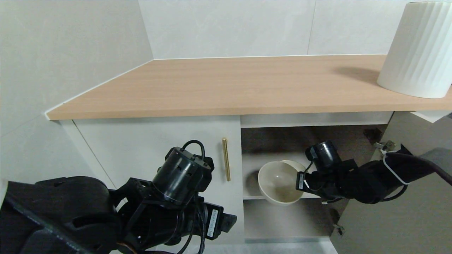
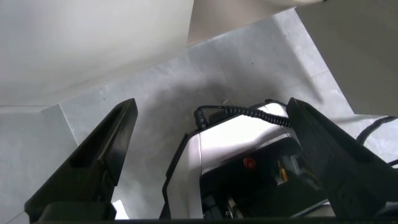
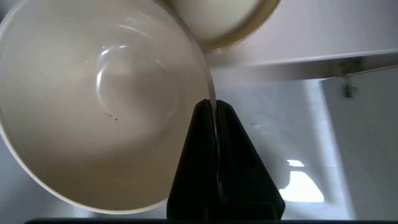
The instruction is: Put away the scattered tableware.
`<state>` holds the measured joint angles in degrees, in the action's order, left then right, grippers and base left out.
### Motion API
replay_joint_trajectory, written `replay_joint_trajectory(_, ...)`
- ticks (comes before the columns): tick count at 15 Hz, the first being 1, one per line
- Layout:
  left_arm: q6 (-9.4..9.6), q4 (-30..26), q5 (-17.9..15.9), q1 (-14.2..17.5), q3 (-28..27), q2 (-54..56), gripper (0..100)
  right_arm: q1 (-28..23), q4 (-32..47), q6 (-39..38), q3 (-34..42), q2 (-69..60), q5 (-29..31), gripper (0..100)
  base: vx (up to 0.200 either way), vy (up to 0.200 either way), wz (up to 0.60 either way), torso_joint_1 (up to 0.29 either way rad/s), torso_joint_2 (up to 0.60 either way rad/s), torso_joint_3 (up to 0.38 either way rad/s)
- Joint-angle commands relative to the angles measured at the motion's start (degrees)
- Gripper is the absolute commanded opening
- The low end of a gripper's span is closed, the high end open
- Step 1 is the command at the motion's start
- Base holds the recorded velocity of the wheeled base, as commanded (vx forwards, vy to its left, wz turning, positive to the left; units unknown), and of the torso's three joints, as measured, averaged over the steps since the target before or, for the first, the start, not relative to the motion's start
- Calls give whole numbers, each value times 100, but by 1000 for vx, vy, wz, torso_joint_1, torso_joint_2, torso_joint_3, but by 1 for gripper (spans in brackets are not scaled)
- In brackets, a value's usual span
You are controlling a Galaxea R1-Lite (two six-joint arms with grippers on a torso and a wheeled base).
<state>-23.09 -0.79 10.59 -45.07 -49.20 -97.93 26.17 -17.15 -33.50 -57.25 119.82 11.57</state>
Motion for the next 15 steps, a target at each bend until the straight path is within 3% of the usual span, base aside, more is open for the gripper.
replay_joint_trajectory(1, -3, 0, 4, -2, -2, 2, 100, -130, -174, -113, -164, 208, 170, 0, 0, 0, 0, 0, 0, 0)
replay_joint_trajectory(7, -3, 0, 4, -2, 7, 10, 100, -244, -289, -596, -595, 560, 619, 0, 0, 0, 0, 0, 0, 0)
replay_joint_trajectory(15, -3, 0, 13, -2, 7, 10, 100, -323, -289, -658, -691, 595, 882, 0, 0, 0, 0, 0, 0, 0)
